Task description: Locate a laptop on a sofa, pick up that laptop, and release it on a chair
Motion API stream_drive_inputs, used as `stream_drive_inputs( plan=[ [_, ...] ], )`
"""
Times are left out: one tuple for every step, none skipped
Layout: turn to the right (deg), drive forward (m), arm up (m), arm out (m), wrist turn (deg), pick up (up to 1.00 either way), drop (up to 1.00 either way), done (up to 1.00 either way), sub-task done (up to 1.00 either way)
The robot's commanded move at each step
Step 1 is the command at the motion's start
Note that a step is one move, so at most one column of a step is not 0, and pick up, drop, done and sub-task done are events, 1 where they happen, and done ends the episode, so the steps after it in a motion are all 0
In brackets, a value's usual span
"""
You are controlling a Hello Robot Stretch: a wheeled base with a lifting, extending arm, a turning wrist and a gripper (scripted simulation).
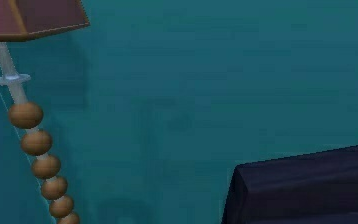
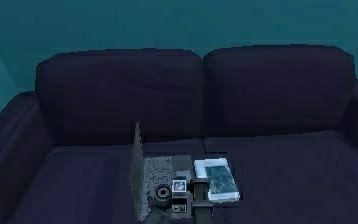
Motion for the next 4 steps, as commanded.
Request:
stream_drive_inputs(
  plan=[
    [0.0, 0.0, 0.0, 0.0, 45.0, 0.0, 0.0, 0.0, 0.0],
    [0.0, 0.0, 0.0, 0.0, 45.0, 0.0, 0.0, 0.0, 0.0],
    [0.0, 0.0, 0.0, 0.0, 24.0, 0.0, 0.0, 0.0, 0.0],
    [0.0, 0.0, -0.3, 0.0, 0.0, 0.0, 0.0, 0.0, 0.0]
  ],
)
